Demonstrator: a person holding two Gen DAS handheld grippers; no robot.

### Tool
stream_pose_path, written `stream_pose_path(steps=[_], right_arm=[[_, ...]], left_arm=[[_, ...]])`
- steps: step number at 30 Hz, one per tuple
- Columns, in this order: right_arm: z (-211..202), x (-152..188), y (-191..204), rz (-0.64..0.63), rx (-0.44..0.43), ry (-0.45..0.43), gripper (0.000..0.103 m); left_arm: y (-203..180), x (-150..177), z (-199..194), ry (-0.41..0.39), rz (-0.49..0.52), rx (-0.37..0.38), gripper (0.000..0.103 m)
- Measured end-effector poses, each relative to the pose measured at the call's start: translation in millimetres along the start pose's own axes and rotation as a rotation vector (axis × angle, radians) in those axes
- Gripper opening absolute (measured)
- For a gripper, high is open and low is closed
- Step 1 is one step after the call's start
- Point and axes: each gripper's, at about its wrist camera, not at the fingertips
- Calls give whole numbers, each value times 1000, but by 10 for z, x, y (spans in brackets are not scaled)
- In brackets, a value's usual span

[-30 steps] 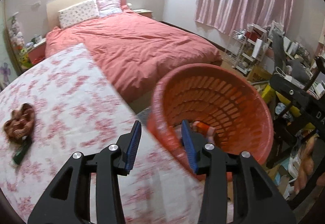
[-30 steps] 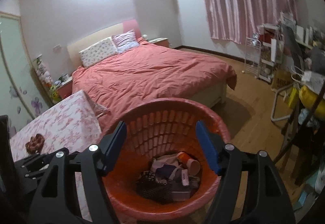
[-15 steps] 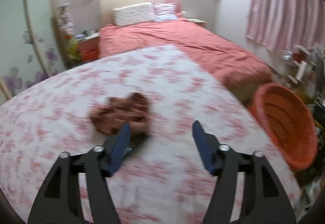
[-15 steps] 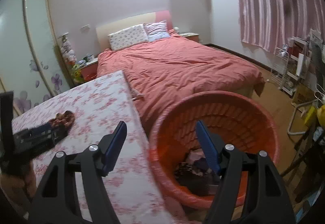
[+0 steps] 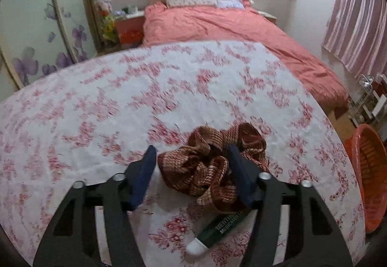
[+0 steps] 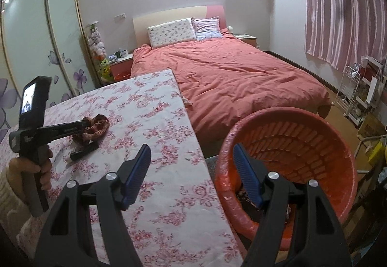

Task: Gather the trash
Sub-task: 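Close the left tool on the brown plaid scrunchie, then grasp the green Mentholatum tube with the right tool while the left tool holds the scrunchie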

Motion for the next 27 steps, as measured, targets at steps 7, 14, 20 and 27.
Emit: stream_pose_path(steps=[7, 14, 20, 27], right_arm=[[67, 27, 111, -16, -6, 16, 69], [124, 62, 361, -48, -29, 30, 69], [237, 143, 771, -88, -77, 64, 69], [514, 363, 1459, -136, -143, 145, 69]], left_arm=[[-103, 11, 87, 3, 41, 36, 41], [121, 40, -7, -49, -16, 33, 17], [614, 173, -265, -98, -100, -14, 17], [1155, 394, -681, -167, -137, -110, 17]])
Point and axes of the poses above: each gripper's, at about its wrist camera, not at the fingertips, and z roughly the way its jaws point, y to its left, x to its underside, and after that the axes turned 13 degrees about z, right-handed
